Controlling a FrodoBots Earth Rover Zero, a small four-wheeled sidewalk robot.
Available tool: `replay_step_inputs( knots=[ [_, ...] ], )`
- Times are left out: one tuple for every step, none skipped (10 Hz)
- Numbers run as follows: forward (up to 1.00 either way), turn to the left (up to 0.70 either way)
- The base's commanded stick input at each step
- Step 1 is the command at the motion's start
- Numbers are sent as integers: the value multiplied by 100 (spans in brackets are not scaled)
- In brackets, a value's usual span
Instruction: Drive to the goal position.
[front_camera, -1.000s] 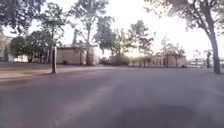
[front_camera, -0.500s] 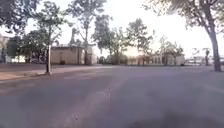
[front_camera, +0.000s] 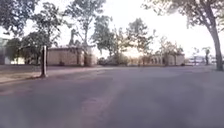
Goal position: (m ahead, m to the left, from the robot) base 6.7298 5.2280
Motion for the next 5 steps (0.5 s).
replay_step_inputs(
  knots=[
    [70,35],
    [70,35],
    [70,35],
    [70,35],
    [70,35]
  ],
)
